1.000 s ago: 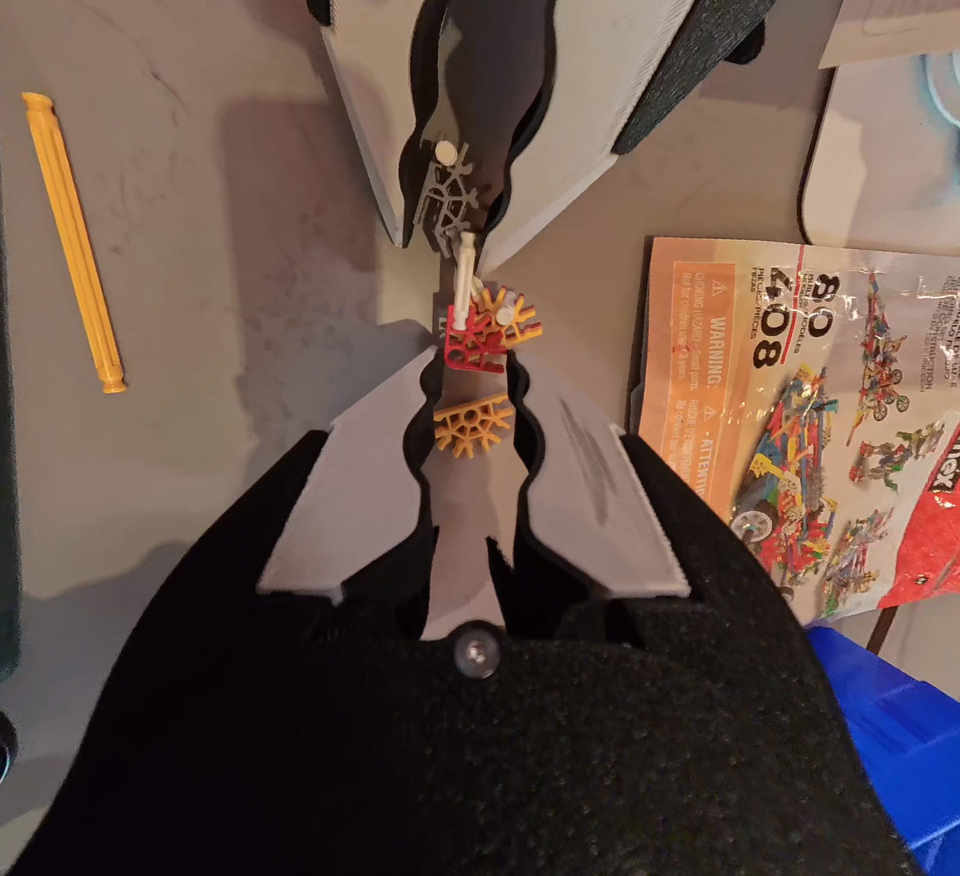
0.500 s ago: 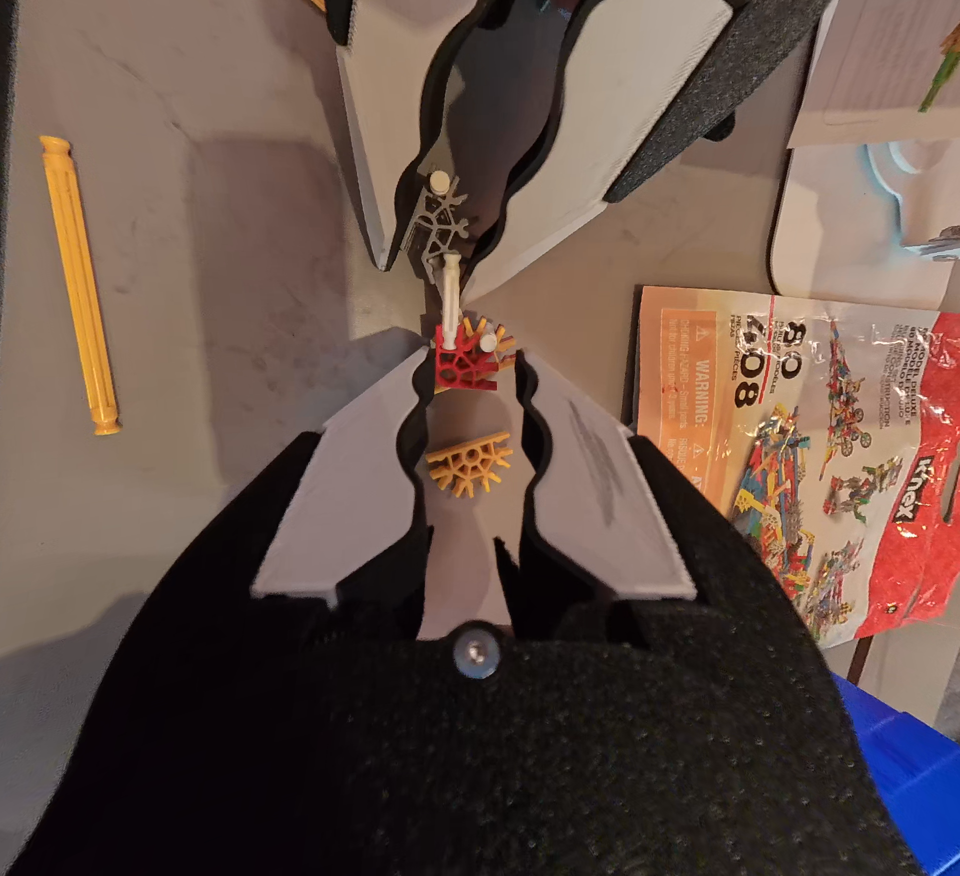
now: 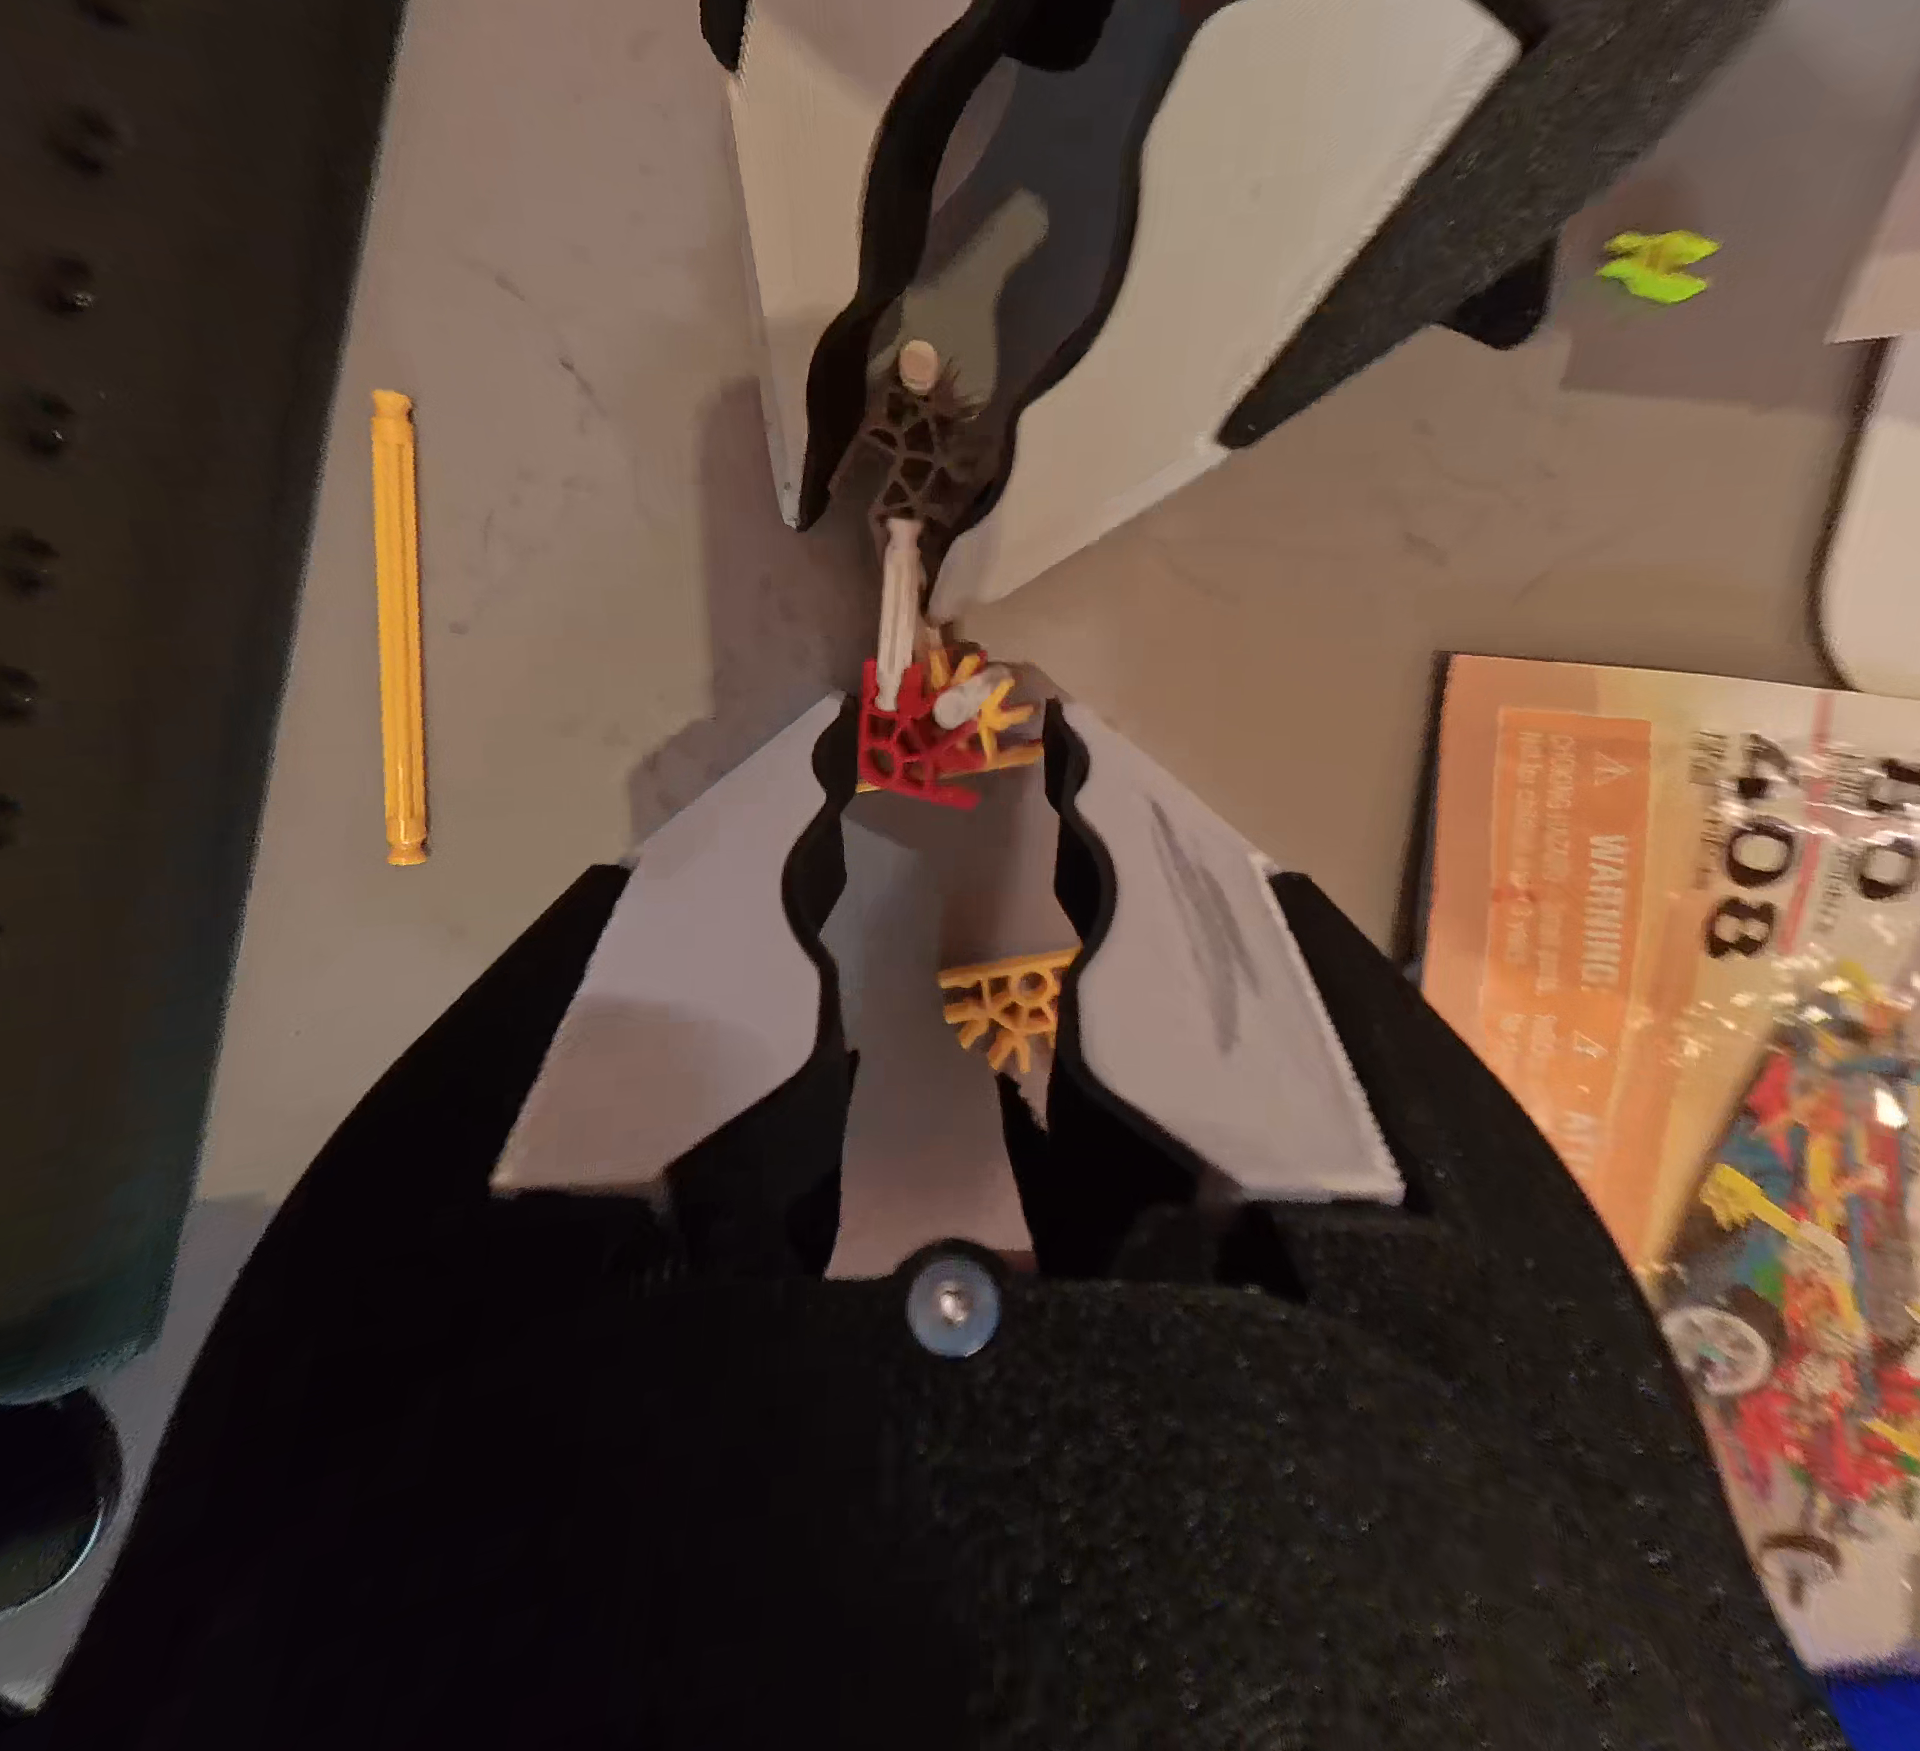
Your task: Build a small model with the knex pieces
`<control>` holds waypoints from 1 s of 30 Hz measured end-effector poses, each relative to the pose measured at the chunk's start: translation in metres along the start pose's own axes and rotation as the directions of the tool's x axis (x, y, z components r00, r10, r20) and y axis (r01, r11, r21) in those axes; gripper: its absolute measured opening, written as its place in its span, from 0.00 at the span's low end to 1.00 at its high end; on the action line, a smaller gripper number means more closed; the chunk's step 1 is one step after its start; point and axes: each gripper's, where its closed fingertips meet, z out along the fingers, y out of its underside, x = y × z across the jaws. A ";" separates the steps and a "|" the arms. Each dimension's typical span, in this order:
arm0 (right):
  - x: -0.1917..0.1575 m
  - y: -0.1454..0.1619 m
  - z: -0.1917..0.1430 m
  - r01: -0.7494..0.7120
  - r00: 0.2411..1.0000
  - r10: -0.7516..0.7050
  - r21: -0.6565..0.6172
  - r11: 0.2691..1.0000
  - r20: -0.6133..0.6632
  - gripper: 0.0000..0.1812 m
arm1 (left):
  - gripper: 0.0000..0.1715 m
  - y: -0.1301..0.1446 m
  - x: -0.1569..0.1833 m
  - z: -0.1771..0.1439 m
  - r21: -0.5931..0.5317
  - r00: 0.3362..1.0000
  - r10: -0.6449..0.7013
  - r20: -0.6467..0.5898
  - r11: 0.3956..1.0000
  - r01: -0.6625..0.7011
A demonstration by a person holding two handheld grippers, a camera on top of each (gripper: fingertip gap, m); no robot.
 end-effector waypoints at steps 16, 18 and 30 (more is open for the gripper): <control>-0.002 0.002 0.004 -0.088 0.996 0.088 -0.009 0.996 -0.034 0.25 | 0.22 0.004 -0.014 -0.008 -0.088 0.982 0.011 0.188 0.996 0.005; 0.000 0.002 -0.005 -0.104 0.991 0.104 0.008 0.995 -0.080 0.28 | 0.24 0.005 -0.016 -0.015 -0.093 0.971 0.002 0.238 0.995 0.021; 0.002 0.010 -0.027 -0.388 0.876 0.415 0.152 0.909 -0.245 0.67 | 0.59 0.039 -0.005 -0.063 0.038 0.819 -0.356 0.449 0.924 0.381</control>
